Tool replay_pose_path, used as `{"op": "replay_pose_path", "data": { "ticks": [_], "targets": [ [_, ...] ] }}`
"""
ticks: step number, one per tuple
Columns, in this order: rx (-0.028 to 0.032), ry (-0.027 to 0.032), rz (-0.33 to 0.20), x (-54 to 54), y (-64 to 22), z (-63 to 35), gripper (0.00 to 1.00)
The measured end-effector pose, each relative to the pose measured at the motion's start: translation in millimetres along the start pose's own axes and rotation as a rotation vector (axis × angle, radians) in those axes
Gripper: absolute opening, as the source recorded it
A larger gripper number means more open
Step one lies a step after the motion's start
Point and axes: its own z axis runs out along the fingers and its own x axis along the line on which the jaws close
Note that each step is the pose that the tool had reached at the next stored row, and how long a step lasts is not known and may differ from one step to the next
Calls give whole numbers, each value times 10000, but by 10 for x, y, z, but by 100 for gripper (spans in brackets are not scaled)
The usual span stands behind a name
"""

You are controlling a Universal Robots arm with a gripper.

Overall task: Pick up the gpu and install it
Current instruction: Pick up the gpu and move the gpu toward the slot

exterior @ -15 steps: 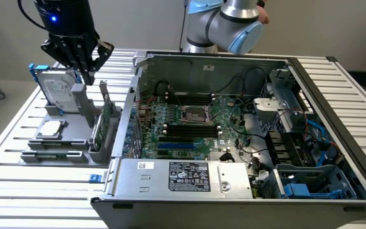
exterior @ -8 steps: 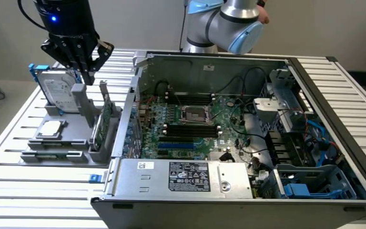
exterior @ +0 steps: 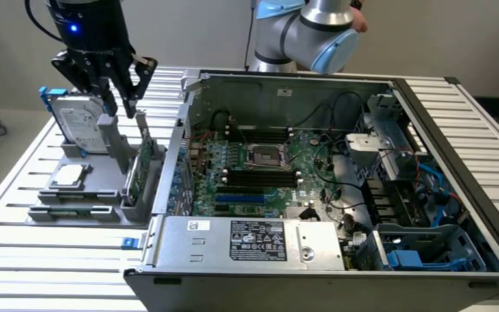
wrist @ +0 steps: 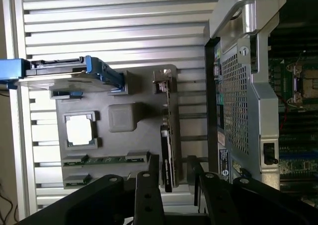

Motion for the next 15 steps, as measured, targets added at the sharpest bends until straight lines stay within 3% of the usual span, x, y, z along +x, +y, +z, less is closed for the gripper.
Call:
{"op": "replay_pose_path", "data": {
  "ticks": [15],
  "targets": [
    [17,30,-559,47,-18,274,36]
  ]
}}
